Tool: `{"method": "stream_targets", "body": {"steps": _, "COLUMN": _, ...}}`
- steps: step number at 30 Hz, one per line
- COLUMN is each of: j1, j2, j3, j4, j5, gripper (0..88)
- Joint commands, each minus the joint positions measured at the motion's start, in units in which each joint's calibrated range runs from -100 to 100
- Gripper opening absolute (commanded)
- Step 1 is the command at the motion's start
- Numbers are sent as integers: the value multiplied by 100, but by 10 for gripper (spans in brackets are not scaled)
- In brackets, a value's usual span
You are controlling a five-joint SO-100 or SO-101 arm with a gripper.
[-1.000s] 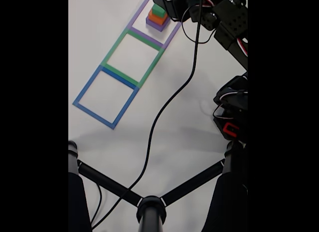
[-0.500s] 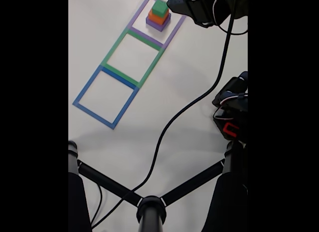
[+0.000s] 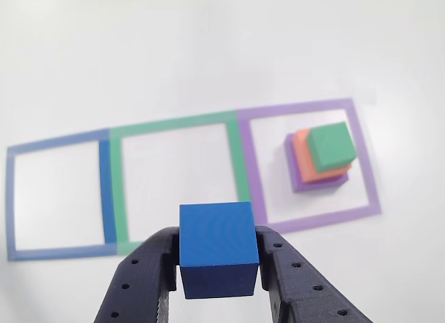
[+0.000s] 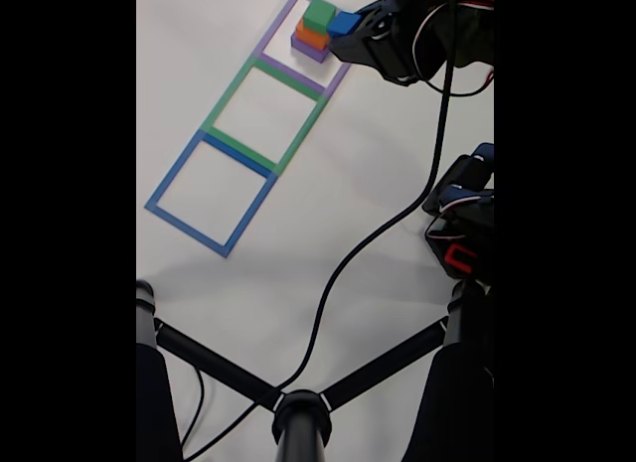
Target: Tower of hanoi
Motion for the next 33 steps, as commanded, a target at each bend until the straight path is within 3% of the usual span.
{"method": "stream_targets", "body": {"steps": 1, "j1": 17, "j2": -416, "j3": 1475, "j4": -1254, "j5": 0, "gripper": 31}}
{"method": "stream_targets", "body": {"steps": 15, "j1": -234, "j2": -111, "j3": 6246, "j4": -7082, "j5": 0, "gripper": 34}}
{"method": "stream_targets", "body": {"steps": 20, "j1": -310, "j2": 826, "j3": 6863, "j4": -8895, "j5": 0, "gripper": 35}}
{"method": "stream_targets", "body": {"steps": 33, "j1": -379, "j2": 4071, "j3": 6745, "j4": -12424, "j5": 0, "gripper": 39}}
